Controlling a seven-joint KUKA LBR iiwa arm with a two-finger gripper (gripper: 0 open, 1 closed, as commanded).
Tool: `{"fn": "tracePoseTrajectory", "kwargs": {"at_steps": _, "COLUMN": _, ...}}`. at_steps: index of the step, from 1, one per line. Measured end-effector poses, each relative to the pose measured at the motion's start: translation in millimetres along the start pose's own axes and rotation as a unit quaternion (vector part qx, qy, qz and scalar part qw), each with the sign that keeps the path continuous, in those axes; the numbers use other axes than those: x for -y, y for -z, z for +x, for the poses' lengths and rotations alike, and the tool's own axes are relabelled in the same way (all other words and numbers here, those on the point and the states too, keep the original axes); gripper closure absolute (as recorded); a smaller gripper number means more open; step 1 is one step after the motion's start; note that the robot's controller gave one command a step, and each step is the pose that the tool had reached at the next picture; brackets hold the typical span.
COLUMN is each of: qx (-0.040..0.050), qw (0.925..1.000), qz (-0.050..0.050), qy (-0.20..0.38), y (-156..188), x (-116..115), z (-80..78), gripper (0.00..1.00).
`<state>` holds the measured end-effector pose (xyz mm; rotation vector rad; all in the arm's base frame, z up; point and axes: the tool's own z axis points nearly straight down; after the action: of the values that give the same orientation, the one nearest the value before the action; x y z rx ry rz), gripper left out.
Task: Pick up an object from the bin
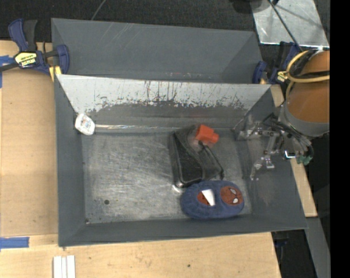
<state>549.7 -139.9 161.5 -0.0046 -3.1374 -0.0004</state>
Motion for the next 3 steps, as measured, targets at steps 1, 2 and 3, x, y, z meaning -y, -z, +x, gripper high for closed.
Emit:
{"fn": "tracePoseTrajectory", "kwargs": {"at_steps": 1, "qx": 0.0030, "qw": 1.0000, "qz": 0.000, "qy": 0.002, "y": 4, "x": -1, "z": -1.3, "gripper": 1.00}}
{"fn": "tracePoseTrajectory", "kwargs": {"at_steps": 2, "qx": 0.0030, "qw": 1.0000, "qz": 0.000, "qy": 0.002, "y": 4, "x": -1, "z": -1.3, "gripper": 0.00}}
{"fn": "tracePoseTrajectory", "kwargs": {"at_steps": 3, "qx": 0.0018, "qw": 0.9957, "qz": 0.000, "qy": 0.093, "y": -26, "x": -44, "z": 37.6, "gripper": 0.00}}
